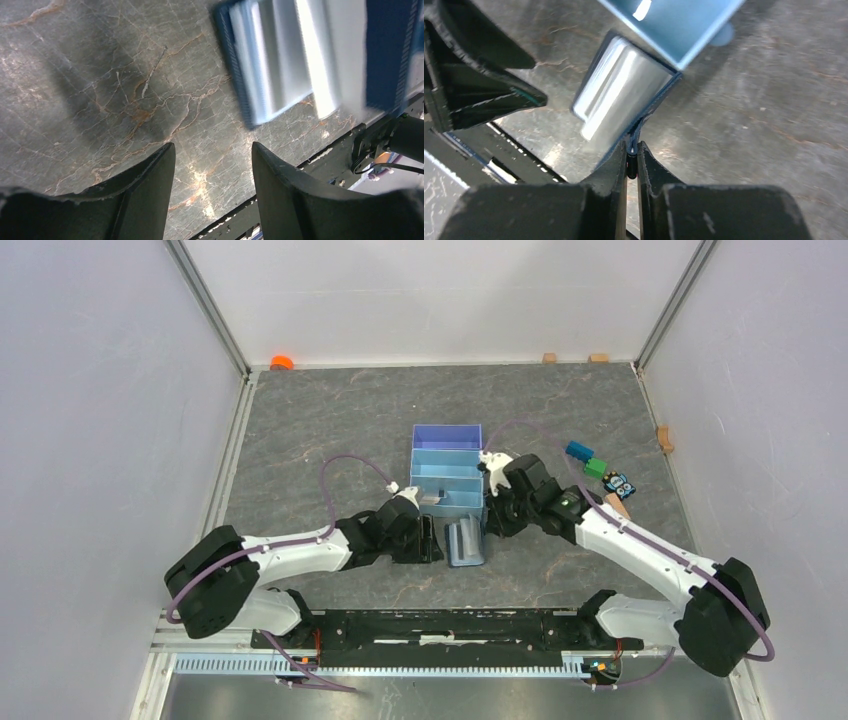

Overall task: Put the credit cards into the card holder
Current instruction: Close the card holder at the center of the board.

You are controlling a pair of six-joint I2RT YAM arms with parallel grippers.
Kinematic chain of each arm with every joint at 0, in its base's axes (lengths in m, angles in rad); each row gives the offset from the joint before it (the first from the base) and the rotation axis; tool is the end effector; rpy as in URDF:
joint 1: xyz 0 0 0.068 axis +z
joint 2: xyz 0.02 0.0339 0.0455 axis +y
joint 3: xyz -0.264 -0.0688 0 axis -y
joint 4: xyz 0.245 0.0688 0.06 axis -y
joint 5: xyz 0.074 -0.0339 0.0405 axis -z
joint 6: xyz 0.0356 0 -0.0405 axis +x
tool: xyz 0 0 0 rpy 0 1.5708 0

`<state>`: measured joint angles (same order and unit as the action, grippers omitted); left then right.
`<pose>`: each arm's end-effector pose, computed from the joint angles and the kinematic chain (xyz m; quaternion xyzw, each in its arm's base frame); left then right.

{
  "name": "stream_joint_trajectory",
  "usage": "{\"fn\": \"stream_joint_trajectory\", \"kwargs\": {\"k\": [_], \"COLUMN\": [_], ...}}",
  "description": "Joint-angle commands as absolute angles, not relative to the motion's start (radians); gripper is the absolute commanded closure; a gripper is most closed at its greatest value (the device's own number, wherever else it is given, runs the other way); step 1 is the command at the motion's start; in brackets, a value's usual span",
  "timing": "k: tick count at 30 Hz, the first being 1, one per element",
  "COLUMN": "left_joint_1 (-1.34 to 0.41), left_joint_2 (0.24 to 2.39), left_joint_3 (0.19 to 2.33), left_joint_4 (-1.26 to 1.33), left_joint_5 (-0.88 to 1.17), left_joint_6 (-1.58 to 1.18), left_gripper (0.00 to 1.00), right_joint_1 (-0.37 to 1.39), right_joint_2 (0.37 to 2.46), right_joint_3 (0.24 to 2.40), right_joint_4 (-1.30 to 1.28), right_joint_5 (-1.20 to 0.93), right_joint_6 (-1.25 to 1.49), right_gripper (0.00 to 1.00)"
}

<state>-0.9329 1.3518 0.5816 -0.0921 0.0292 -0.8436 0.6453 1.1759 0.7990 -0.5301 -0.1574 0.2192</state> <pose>0.1490 -0.2027 0.1605 0.0469 0.9366 -0.2778 0.2082 0.1849 0.1461 0.2368 -0.2243 0.9158 0.2036 0.2638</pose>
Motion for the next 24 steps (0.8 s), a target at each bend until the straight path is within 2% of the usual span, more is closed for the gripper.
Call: {"fn": "stream_joint_trajectory", "kwargs": {"k": [1,13,20,24], "left_joint_1": [-0.925,-0.904,-0.891,-0.888], "left_joint_2": [1.346,1.335,1.177,1.079], "left_joint_3": [0.59,0.534,0.493,0.406], "left_joint_4": [-0.028,0.055,-0.061,-0.021], "left_joint_5": [0.046,0.058,-0.009,-0.008], "left_joint_6": [-0.82,-0.824,-0.868,-0.958], "left_gripper": [0.35,0.36,0.36,0.34], "right_joint_1": [0.725,0.849,0.905,0.947], "right_joint_2": [1.186,1.265,1.332,1.368], "right_joint_3": [0.749,0.669,0.697,0.716], "right_joint_4": [-0.447,-0.273,-0.219,-0.206], "right_joint_5": [-0.18,-0.144,-0.158,-0.151], "right_joint_6": [0.316,0.461,0.498,0.514], "right_gripper": [0.89,0.85,0.83,0.81]}}
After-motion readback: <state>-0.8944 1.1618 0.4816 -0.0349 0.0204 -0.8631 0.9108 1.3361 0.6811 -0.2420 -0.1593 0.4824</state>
